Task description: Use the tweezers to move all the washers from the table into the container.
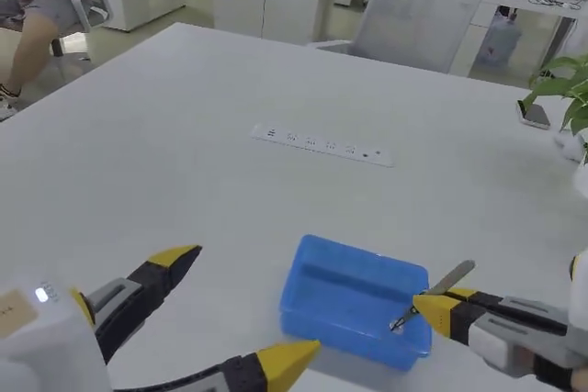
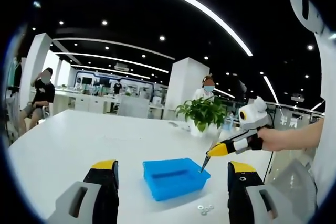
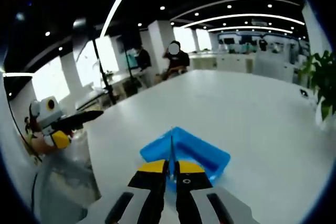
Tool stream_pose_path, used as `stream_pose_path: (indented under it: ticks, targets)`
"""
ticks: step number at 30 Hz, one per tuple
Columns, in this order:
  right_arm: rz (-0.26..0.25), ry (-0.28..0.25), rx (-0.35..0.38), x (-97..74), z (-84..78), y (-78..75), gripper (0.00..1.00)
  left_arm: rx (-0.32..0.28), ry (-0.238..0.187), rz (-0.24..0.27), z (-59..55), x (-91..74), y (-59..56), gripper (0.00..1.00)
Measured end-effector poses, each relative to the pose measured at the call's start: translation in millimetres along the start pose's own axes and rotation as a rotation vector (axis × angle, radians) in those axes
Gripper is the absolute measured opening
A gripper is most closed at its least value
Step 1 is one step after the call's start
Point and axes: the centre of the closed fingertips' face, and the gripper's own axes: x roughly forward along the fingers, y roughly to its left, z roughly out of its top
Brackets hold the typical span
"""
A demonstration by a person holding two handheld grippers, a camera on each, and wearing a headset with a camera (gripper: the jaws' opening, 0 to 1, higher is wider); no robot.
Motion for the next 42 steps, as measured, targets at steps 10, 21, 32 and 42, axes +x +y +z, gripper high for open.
stream_pose_path:
  ticks: [10,21,32,42]
  targets:
    - [-0.049,0.054,-0.105,12.3,23.8,-13.7,0.03,-0.029,-0.018,0.011,2.8,-2.1,3.9,0.86]
    - [-0.059,0.123,-0.087,30.8,2.4,-28.9,0.03,-0.014,0.004,0.016,1.1,-0.7,0.0,0.85]
    - [-0.073,0.142,-0.032,41.4,-22.2,-38.6,0.03,-0.005,0.006,0.0,2.3,0.5,-4.6,0.85]
    - [-0.08,0.159,-0.028,47.8,-32.2,-42.9,0.03,-0.004,0.024,-0.004,-0.7,1.1,-5.0,0.85]
